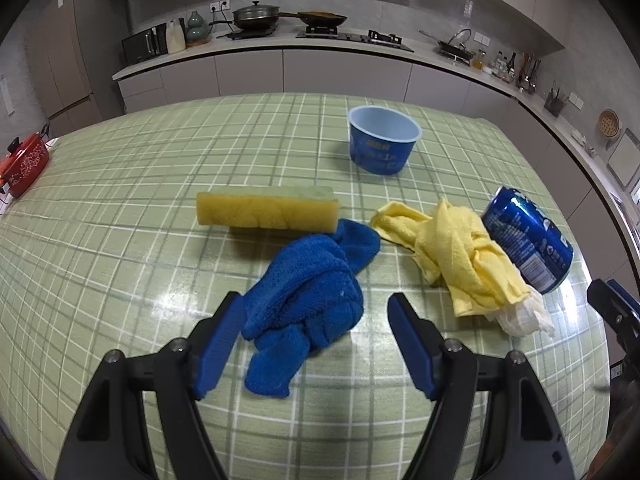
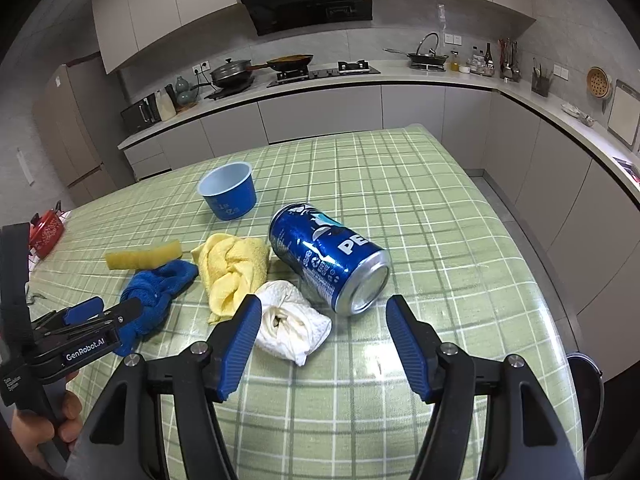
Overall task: Collect trash
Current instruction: 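Grasp the blue towel with the left tool while the right tool grasps the blue Pepsi can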
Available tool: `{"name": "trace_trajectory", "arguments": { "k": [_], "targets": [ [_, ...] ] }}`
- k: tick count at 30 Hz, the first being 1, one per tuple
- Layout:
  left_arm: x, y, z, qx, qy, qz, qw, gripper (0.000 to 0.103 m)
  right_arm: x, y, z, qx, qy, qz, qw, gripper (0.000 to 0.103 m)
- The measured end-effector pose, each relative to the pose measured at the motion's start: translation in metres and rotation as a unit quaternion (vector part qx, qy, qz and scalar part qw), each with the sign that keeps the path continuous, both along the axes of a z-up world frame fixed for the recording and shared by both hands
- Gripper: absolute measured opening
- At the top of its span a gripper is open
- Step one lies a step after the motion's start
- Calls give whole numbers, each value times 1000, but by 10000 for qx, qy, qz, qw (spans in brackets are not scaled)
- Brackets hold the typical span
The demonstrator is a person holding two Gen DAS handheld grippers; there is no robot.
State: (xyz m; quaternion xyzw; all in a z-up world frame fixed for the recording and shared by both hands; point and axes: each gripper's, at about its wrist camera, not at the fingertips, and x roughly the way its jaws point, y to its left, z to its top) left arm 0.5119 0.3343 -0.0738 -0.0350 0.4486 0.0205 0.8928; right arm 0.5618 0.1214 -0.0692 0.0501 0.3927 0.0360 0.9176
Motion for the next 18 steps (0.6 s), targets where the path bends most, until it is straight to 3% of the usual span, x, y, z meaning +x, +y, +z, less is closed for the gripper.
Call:
{"name": "trace_trajectory", "arguments": {
  "k": [6,18],
  "targets": [
    [10,0,-7,-10,81,15,10000,75,14,-6,-4,-71,25,-34,10000,68],
    [26,0,-26,-55,297,105,9995,75,60,-6,-18,-448,4,387,9982,80]
  ]
}}
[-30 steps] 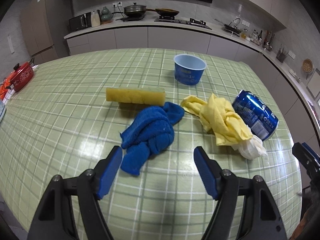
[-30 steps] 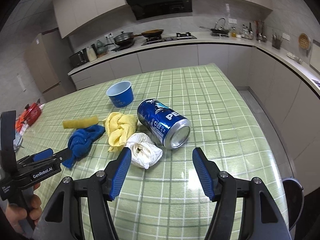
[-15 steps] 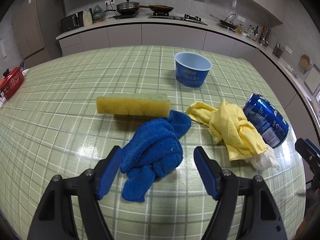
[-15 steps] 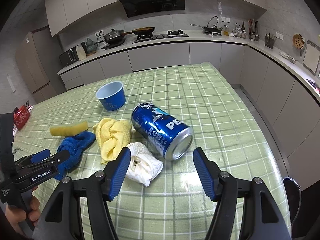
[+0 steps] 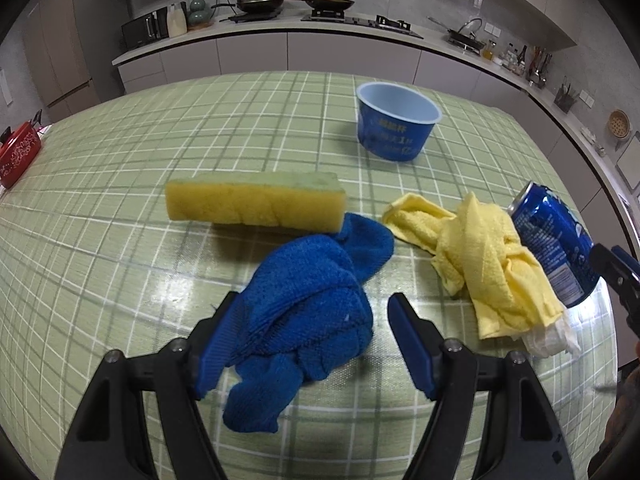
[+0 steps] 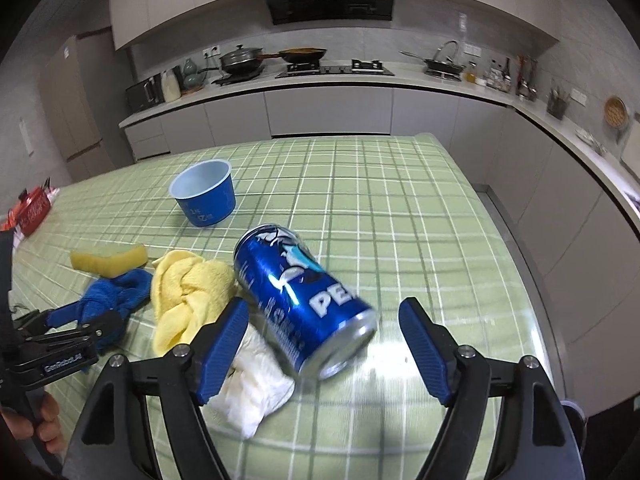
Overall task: Collect trash
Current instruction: 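Grasp the blue towel with the left tool while the right tool grasps the blue Pepsi can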
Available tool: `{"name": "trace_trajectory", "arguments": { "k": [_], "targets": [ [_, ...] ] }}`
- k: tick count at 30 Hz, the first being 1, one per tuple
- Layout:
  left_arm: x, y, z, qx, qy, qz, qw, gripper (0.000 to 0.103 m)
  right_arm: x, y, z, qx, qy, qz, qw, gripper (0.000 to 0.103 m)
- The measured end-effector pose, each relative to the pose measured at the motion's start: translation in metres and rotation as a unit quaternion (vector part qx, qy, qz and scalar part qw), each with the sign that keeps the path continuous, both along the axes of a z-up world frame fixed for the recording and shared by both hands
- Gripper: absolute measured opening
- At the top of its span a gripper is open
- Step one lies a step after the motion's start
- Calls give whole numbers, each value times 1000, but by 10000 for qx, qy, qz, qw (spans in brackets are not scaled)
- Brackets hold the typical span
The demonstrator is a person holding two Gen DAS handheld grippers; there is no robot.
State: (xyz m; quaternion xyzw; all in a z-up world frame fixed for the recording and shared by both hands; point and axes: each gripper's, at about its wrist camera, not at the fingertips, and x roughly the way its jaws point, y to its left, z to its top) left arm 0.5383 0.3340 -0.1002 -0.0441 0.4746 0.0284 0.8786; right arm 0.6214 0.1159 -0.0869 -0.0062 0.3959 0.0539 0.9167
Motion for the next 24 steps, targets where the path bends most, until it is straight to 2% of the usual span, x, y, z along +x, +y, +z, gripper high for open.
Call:
{"name": "trace_trajectory", "arguments": {
  "k": [11,14,17,20,24],
  "targets": [
    [6,2,-10,-10,109,87,9999,75,34,10,-29,-103,260,435,9987,83],
    [5,3,-12,-62,112,72,9999,75,35,7,-32,120,304,486,9983,83],
    [4,2,-11,-80,95,53,9999,74,36,7,-36,209,402,534,9975,73],
    [3,1,-11,-109,72,-4,9999,69,34,6,-36,277,415,510,9975,72],
    [2,1,-11,-162,28,-35,9999,55,30,2,-36,439,443,484,9969,70]
  ]
}}
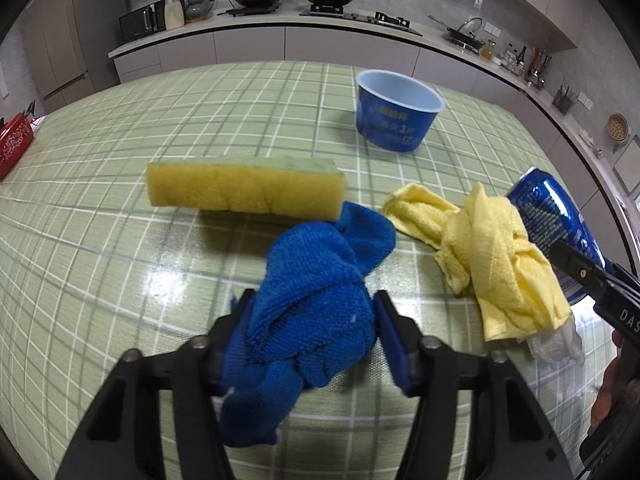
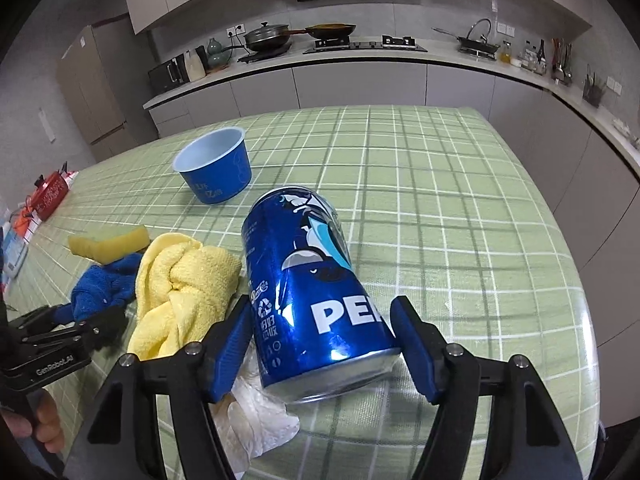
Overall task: Collect trash
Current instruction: 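Grasp the blue towel with the left tool while the right tool grasps the blue Pepsi can, then lift the blue towel and Pepsi can off the island with both tools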
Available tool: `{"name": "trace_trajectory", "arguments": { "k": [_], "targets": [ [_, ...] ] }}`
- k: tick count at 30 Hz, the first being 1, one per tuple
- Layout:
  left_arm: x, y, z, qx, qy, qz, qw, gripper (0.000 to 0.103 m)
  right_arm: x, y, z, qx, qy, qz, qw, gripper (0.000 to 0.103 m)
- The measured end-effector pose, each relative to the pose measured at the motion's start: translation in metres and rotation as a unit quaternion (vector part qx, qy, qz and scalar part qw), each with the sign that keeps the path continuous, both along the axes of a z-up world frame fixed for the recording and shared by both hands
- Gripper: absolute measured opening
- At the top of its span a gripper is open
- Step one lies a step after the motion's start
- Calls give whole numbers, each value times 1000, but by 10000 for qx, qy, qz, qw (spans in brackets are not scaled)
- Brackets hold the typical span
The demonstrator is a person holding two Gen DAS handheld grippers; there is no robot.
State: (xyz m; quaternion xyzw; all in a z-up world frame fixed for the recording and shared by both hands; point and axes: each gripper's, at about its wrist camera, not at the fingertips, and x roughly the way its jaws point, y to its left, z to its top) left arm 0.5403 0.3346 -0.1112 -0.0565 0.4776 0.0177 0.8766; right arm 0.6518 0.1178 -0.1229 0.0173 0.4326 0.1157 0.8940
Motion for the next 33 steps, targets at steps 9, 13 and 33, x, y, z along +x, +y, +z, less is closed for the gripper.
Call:
{"name": "trace_trajectory", "arguments": {
  "k": [9,13,33],
  "targets": [
    [-15,-5,9,-89,-223,-125,9996,44,-20,-14,15,178,-154,-312,9992,68],
    [-31,-8,17,-169,-279,-246,9992,43,-33,-19,17,241,-87,-347,9991,68],
    [-27,-13,11,-52,-238,-217,9995,37,-31,-14,-1,246,185,-275,9991,72]
  ]
}}
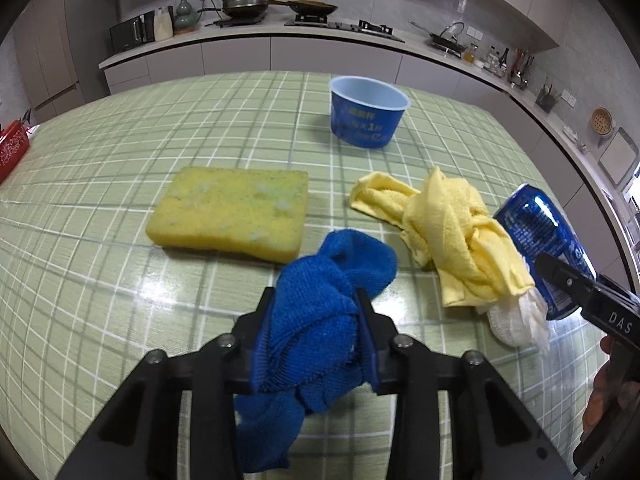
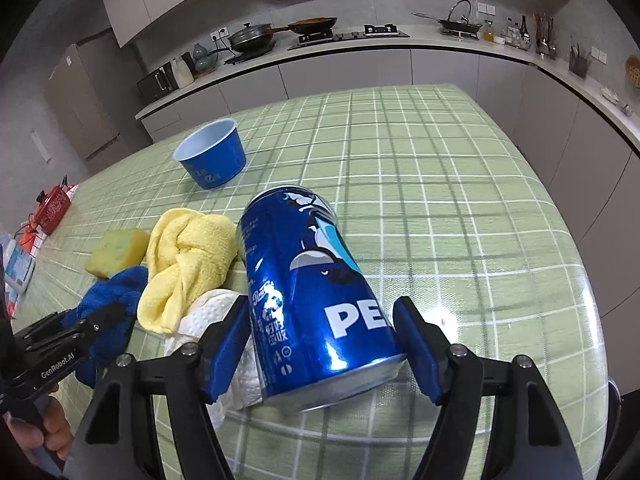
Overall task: Collect trash
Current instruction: 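Lift the blue towel and Pepsi can off the island with both tools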
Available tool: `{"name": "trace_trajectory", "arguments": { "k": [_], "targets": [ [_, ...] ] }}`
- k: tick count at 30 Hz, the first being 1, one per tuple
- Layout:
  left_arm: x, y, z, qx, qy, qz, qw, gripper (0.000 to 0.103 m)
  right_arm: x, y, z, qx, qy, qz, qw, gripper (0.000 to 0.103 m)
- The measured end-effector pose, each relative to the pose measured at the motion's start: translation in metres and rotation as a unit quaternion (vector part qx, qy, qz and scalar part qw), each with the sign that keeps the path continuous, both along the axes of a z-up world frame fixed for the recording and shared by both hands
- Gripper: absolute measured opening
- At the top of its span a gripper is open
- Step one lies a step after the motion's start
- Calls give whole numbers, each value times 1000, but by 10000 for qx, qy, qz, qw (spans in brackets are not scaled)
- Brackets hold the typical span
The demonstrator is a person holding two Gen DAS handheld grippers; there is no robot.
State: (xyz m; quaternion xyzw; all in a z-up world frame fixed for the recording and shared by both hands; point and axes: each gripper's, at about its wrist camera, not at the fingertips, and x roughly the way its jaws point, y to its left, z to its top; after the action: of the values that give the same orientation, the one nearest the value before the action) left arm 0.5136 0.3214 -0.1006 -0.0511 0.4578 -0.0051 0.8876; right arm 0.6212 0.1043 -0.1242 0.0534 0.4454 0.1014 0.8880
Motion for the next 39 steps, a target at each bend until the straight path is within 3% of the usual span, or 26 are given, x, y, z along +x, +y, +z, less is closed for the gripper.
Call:
{"name": "trace_trajectory", "arguments": {
  "k": [8,13,18,25,28,39],
  "targets": [
    [-22,-8,16,-107,-250,-67,9996,34,-20,-14,15,163,-176,-111,9997,68],
    [-26,-18,7,-25,-82,-179,9998,34,-31,-18,9,163,-27,-39,9999,70],
    [-26,-22,2,66,-1,-132,9999,41,-27,-15,3,-1,129,40,9999,75],
    [-21,-22,-2,39,13,-139,9999,40,-8,-9,-8,2,324,50,9995,76],
    [-22,-20,-2,-23,-31,-79,10000,35,-7,-9,-8,124,308,94,9994,64],
    [-44,-34,31,-57,-556,-30,9984,33,-35,-29,19,265,-139,-3,9996,61]
  ]
}}
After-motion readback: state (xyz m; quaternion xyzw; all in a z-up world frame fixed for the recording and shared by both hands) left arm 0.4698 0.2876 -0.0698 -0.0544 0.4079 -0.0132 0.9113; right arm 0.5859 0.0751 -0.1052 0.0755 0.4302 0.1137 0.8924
